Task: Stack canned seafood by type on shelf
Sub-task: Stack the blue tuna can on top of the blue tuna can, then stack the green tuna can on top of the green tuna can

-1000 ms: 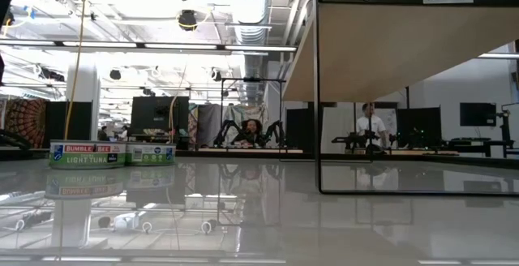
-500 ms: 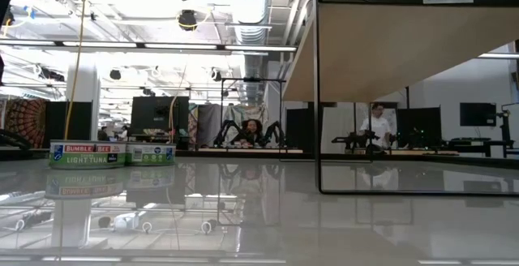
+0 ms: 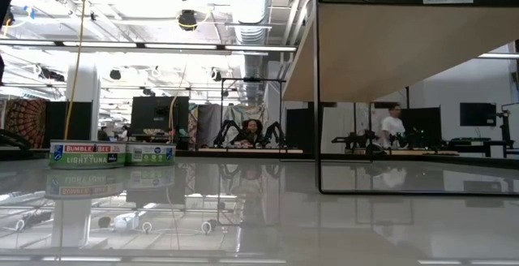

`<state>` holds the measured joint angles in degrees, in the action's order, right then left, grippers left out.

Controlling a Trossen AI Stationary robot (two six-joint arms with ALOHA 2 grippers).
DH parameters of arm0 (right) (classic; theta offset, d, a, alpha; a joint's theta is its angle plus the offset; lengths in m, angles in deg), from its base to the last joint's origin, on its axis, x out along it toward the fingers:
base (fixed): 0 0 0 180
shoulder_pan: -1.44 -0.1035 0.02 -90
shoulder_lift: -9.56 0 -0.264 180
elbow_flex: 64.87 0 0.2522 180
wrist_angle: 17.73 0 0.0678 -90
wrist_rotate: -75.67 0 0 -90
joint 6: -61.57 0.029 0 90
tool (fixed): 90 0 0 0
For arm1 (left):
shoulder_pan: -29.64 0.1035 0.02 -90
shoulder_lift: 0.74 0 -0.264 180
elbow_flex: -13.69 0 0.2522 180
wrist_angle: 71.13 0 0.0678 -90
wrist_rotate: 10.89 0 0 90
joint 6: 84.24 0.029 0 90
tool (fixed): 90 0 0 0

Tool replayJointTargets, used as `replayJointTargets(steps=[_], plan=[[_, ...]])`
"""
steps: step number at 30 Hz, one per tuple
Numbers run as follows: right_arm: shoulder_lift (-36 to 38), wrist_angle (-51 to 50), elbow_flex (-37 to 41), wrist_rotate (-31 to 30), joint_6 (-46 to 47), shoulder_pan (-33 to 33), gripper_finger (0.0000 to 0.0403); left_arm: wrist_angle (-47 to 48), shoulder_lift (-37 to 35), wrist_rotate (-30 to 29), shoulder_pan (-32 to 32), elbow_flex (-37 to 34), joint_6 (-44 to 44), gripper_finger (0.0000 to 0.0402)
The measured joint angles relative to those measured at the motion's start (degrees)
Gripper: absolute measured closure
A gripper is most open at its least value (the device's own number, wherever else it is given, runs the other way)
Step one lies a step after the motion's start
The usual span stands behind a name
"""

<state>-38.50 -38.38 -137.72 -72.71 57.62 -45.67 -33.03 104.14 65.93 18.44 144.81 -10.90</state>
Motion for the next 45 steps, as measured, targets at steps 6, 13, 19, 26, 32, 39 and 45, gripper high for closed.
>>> replayJointTargets(steps=[6, 13, 19, 26, 32, 39, 45], plan=[[0.0, 0.0, 0.0, 0.0, -0.1, 0.0, 0.0157, 0.1, 0.0, -1.8, -0.2, 0.0, 0.3, 0.0145], [0.6, -0.8, 0.0, 0.0, 0.6, -0.7, 0.0157, 1.2, -3.3, -0.9, -3.2, 0.0, -2.4, 0.0145], [5.5, -14.5, 0.0, -0.2, 9.0, -3.0, 0.0157, 15.7, -8.0, 6.4, -5.3, -0.4, -23.8, 0.0145], [10.2, -30.9, 0.0, 2.2, 26.3, -6.5, 0.0157, 34.5, -8.4, 19.1, -4.6, -3.0, -51.5, 0.0145], [10.1, -44.2, 2.2, 3.4, 40.1, -8.1, 0.0157, 27.4, -8.9, 17.4, -5.5, -19.8, -56.9, 0.0145], [10.1, -43.0, 5.2, -1.3, 41.0, -10.0, 0.0157, 4.8, -18.7, 13.8, -5.3, -41.6, -60.0, 0.0165], [9.7, -41.6, 8.3, -8.7, 43.8, -11.0, 0.0157, -17.0, -29.9, 0.4, -5.3, -61.3, -64.4, 0.0185]])
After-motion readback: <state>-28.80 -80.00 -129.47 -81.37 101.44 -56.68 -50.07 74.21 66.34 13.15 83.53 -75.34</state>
